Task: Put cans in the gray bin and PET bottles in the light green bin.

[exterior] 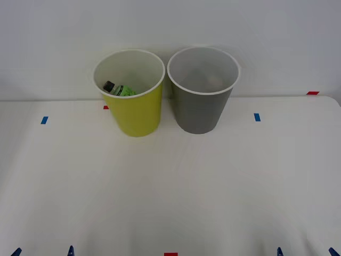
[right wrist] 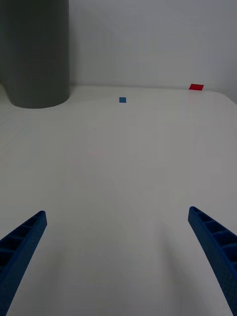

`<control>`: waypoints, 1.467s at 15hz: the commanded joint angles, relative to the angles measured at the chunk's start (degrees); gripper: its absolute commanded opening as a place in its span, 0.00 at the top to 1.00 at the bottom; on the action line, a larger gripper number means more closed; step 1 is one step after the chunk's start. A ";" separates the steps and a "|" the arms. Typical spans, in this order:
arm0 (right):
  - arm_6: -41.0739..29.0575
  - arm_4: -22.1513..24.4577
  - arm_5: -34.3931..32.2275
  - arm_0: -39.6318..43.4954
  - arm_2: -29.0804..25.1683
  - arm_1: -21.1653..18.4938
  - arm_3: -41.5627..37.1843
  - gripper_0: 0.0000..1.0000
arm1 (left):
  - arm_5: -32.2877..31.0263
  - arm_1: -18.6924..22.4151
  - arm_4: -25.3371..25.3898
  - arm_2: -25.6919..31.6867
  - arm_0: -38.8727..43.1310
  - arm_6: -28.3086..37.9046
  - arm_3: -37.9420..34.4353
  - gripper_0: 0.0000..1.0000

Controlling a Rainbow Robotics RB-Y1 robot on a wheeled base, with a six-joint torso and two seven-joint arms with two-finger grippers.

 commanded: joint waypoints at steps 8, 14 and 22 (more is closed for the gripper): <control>0.00 0.00 0.00 0.00 0.00 0.00 0.00 0.00 | 0.02 0.00 0.00 -0.01 0.00 0.00 0.00 0.00; 0.00 0.00 0.00 0.00 0.00 0.00 0.00 0.00 | 0.02 0.00 0.00 -0.01 0.00 0.00 0.00 0.00; 0.00 0.00 0.00 0.00 0.00 0.00 0.00 0.00 | 0.02 0.00 0.00 -0.01 0.00 0.00 0.00 0.00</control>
